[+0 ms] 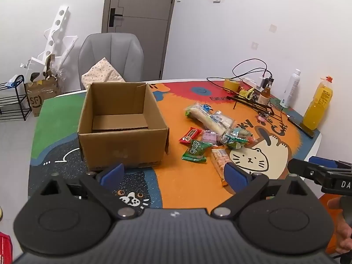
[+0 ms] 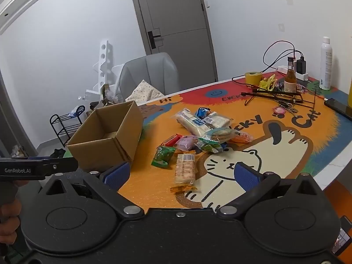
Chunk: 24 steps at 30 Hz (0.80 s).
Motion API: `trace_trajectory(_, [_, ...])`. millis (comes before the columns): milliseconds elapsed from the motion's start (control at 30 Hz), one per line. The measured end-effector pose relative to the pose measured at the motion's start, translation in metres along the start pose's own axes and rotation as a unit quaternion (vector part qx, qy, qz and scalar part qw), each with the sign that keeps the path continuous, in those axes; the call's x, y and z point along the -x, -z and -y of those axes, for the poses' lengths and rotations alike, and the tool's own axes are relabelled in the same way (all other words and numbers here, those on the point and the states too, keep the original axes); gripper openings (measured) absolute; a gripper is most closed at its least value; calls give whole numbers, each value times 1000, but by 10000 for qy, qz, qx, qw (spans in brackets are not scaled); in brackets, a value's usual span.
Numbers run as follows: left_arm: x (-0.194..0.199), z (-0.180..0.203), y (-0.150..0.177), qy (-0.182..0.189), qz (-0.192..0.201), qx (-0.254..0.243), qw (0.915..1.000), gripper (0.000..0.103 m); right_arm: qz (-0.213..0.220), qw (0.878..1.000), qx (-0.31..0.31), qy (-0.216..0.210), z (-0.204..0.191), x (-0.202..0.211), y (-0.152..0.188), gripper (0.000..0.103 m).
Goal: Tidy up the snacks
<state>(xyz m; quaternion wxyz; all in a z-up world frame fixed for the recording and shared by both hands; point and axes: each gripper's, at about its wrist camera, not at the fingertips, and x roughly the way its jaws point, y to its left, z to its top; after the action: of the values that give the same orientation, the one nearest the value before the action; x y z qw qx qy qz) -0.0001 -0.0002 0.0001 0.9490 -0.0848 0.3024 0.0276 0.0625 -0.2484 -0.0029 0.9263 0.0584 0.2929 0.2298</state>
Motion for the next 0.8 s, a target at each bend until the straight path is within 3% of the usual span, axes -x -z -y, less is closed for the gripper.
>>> trace_trajectory(800, [2, -3, 0, 36, -31, -53, 10000, 97, -128, 9999, 57, 58, -6, -8, 2, 103])
